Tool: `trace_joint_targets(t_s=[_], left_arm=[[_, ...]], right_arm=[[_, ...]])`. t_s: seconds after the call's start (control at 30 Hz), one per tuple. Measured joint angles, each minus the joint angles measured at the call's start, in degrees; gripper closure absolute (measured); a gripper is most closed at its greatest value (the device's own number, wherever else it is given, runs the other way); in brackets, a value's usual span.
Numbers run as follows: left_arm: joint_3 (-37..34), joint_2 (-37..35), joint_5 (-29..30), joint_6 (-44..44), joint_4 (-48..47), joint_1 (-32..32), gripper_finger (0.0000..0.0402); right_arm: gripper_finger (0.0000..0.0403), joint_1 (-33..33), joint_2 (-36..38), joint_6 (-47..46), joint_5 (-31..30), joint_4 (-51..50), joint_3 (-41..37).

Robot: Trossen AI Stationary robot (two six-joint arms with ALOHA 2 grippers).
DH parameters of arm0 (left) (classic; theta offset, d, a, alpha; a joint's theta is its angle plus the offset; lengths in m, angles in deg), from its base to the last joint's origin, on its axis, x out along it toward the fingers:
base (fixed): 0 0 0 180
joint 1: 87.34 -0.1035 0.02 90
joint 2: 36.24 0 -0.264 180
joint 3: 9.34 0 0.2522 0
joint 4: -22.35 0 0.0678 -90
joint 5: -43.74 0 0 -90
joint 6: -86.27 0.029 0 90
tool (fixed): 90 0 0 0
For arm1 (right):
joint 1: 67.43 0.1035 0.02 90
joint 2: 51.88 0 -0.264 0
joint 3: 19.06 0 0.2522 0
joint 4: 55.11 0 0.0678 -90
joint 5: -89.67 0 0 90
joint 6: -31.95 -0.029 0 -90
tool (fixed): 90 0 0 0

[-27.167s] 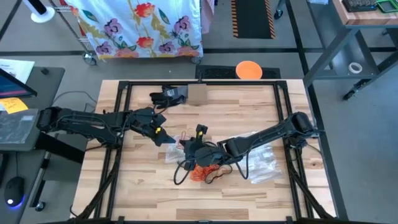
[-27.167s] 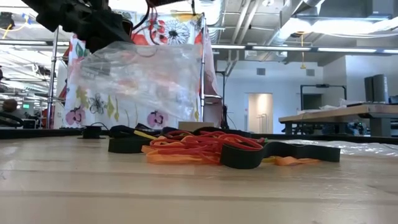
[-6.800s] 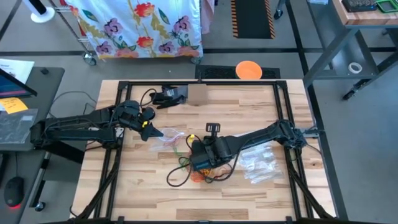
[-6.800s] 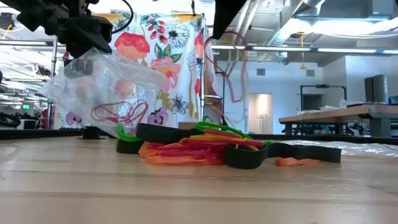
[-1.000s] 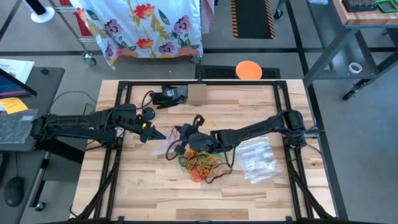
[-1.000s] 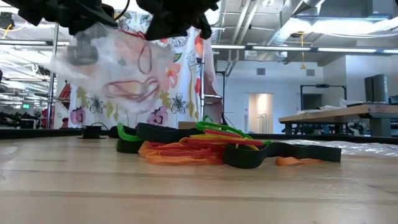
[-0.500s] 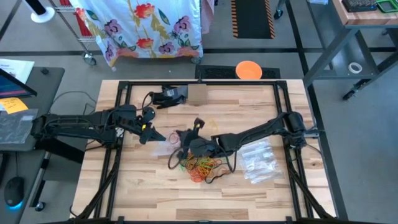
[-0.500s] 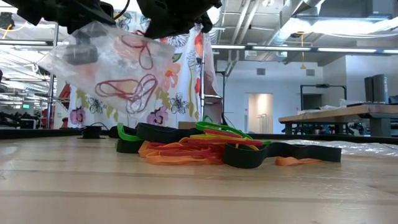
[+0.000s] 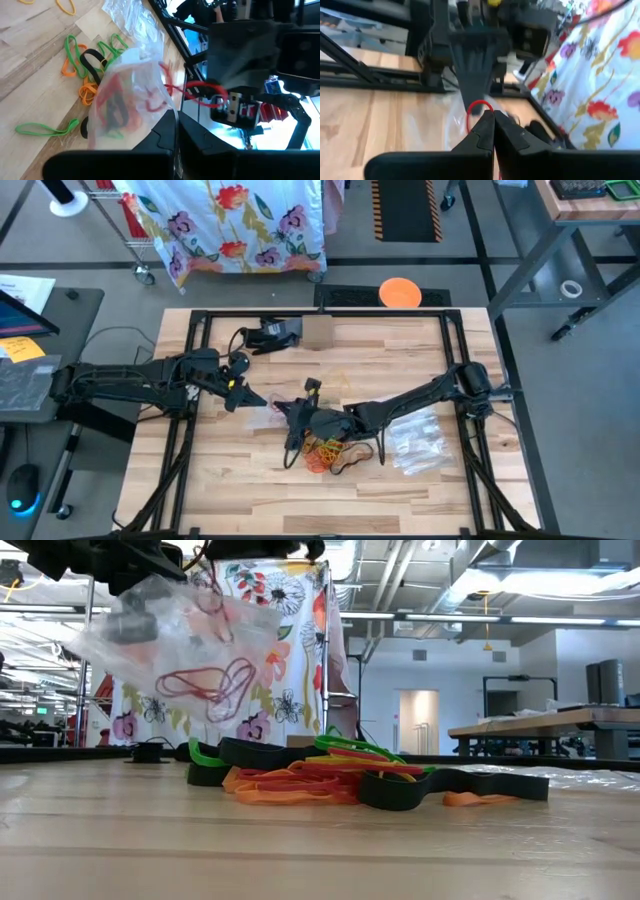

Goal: Sort rubber bands
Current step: Put the red rubber band into the transparent zip bag

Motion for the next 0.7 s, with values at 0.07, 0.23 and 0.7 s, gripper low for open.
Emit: trace_joint_targets(t_s=[0.07,0.23,0.7], left_arm=[[0.0,0.0,0.0,-0.1,0.0,0.0,0.0401],[0.0,0.0,0.0,-0.5,0.0,0.0,0.0402],[0.0,0.0,-1.1,-2.0,6.0,0.0,0.0401]], right_arm=[[0.0403,-0.1,0.0,-0.7,0.1,-1.1,0.0],[0.0403,-1.7,0.0,-5.9,3.9,-5.7,0.0],[0.0403,-4.4,0.0,-13.6,10.7,-18.3,0.3]])
